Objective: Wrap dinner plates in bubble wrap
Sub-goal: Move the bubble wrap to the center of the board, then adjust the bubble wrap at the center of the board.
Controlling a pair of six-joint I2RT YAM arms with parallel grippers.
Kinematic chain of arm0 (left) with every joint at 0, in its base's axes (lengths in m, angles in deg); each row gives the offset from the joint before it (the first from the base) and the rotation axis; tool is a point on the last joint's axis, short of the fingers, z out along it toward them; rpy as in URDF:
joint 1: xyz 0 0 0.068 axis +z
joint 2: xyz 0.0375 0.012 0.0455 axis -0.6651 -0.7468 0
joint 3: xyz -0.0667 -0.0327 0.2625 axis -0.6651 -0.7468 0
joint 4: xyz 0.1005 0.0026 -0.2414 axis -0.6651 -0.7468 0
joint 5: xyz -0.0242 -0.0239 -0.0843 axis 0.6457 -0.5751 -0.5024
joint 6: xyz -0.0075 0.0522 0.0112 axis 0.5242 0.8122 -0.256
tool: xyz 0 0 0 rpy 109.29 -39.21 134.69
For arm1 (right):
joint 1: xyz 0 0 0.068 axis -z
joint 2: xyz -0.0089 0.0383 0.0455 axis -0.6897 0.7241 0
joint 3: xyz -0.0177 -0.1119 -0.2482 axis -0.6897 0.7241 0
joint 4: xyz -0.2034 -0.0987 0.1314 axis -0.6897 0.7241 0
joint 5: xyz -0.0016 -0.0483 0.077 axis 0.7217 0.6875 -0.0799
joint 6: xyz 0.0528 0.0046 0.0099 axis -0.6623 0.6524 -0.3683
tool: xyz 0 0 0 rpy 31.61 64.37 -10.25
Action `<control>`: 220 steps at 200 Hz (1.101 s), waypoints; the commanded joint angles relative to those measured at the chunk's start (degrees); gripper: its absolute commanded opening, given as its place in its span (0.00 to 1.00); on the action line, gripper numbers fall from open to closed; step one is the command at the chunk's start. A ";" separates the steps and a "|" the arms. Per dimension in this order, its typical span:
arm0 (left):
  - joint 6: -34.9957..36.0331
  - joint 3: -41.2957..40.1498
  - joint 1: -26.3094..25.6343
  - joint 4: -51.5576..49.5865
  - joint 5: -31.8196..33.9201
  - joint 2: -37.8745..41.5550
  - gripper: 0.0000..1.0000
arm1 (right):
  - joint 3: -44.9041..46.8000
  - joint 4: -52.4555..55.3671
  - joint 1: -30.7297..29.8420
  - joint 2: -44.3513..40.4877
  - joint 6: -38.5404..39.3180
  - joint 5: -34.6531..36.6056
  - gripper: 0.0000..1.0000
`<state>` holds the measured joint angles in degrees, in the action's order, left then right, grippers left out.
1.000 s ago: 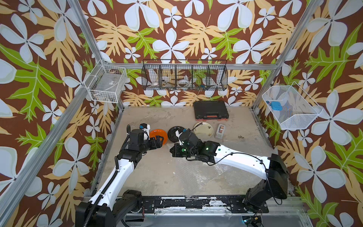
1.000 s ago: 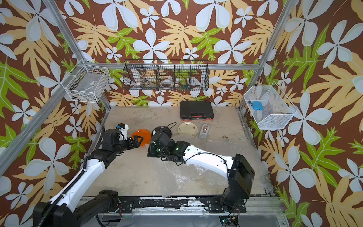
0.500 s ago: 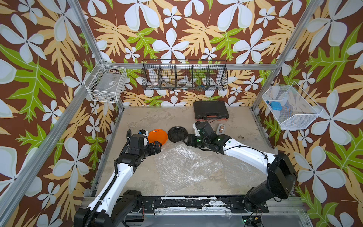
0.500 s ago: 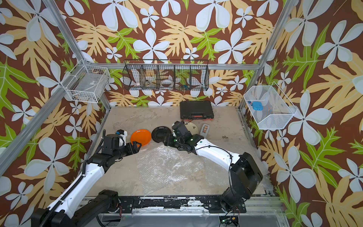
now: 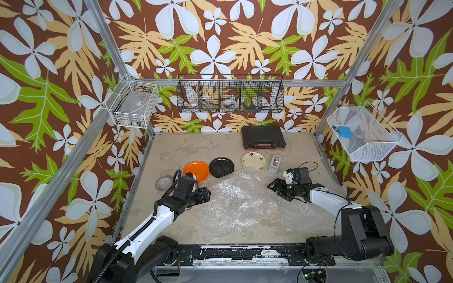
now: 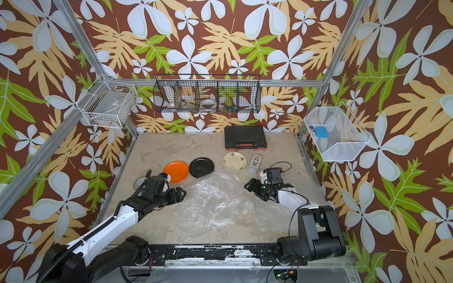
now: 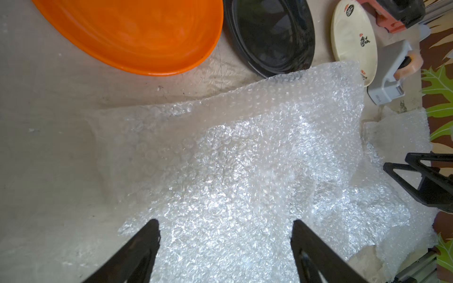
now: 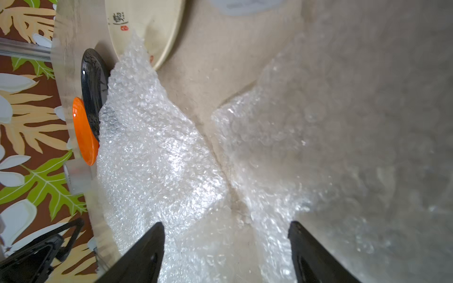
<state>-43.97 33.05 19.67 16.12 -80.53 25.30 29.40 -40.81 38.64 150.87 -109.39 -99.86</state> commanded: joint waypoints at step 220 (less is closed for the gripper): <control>-3.73 0.00 -0.83 0.86 11.68 -15.33 0.67 | -5.30 12.77 -5.47 0.28 15.64 -4.95 0.64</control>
<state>-49.08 32.41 18.86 19.07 -69.69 11.55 23.32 -29.55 34.22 152.57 -93.87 -101.31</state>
